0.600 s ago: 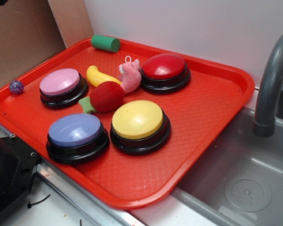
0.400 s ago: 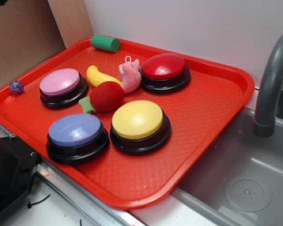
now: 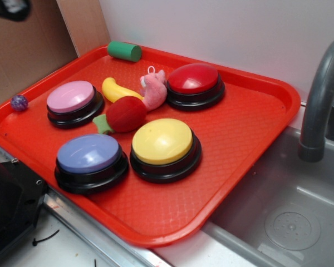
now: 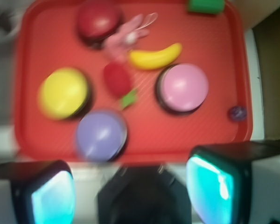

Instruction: Push the pink button.

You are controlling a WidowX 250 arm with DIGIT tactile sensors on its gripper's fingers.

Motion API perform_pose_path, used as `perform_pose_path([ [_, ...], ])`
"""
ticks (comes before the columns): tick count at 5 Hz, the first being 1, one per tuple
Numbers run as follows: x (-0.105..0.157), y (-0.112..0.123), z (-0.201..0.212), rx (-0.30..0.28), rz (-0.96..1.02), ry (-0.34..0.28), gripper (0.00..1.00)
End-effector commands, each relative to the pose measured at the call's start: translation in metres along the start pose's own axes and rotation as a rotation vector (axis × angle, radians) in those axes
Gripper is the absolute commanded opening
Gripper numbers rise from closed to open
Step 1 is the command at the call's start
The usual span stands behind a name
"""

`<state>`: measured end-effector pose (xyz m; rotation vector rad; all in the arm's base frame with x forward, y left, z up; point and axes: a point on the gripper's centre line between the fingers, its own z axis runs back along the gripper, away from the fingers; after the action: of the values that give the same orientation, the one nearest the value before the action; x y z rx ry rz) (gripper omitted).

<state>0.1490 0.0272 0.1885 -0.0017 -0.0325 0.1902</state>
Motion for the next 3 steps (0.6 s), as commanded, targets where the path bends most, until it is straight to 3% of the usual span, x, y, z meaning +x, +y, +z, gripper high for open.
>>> perform_pose_path([
  [1,0.044,0.043,-0.069,0.048,0.047,0.053,1.0],
  [3,0.055,0.053,-0.131,0.061,-0.061,0.041,1.0],
])
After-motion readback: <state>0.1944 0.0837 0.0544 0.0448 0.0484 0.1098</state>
